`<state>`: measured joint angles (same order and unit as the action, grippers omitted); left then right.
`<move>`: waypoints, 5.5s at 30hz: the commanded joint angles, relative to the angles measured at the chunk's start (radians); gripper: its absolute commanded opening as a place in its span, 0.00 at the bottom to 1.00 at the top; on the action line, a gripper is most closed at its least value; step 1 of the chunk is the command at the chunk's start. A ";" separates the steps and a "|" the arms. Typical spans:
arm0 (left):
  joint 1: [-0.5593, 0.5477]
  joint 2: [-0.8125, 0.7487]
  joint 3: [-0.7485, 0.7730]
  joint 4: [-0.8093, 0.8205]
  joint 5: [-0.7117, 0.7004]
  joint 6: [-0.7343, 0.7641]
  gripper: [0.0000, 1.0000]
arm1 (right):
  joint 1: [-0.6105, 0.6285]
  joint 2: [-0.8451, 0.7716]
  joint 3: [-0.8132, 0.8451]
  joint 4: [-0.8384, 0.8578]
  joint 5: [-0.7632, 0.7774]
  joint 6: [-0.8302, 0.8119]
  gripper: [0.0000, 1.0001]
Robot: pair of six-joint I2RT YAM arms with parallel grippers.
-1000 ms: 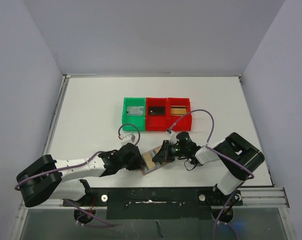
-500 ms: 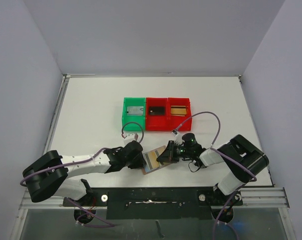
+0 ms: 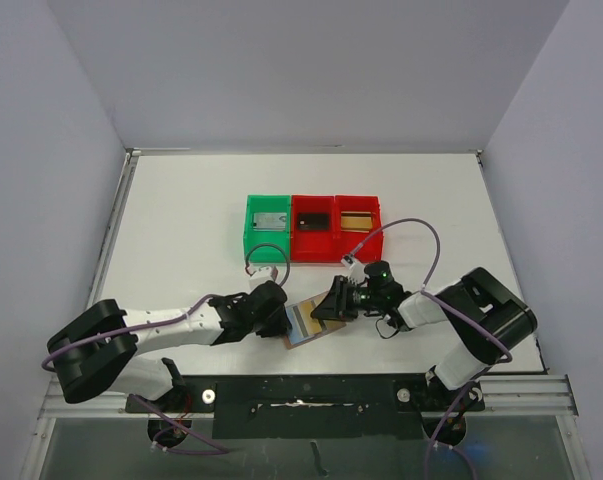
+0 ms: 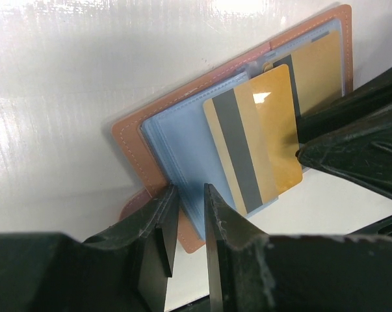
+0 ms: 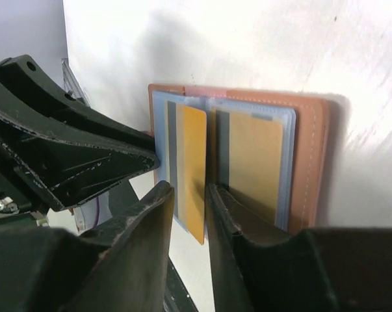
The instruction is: Take the credit cards out of the card holder
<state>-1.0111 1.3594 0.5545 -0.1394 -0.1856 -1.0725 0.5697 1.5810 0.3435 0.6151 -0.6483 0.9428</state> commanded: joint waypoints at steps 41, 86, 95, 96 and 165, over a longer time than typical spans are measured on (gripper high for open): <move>-0.031 0.091 -0.011 0.222 0.057 -0.035 0.15 | 0.007 -0.084 -0.114 0.140 0.103 0.137 0.01; -0.035 0.052 -0.050 0.193 0.025 -0.035 0.10 | 0.036 -0.047 0.051 -0.088 0.013 -0.018 0.05; -0.035 0.007 -0.055 0.131 -0.013 -0.035 0.10 | 0.019 -0.225 0.064 -0.347 0.163 -0.122 0.00; -0.035 -0.003 -0.058 0.124 -0.018 -0.035 0.10 | 0.013 -0.247 0.064 -0.381 0.178 -0.138 0.00; 0.298 -0.398 0.088 -0.292 0.095 0.279 0.47 | -0.045 -0.864 0.076 -0.367 0.788 -0.905 0.00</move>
<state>-0.8066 1.0306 0.4976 -0.2459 -0.1360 -0.9352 0.5583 0.6685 0.3355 0.1856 0.0906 0.1131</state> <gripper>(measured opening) 0.443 0.026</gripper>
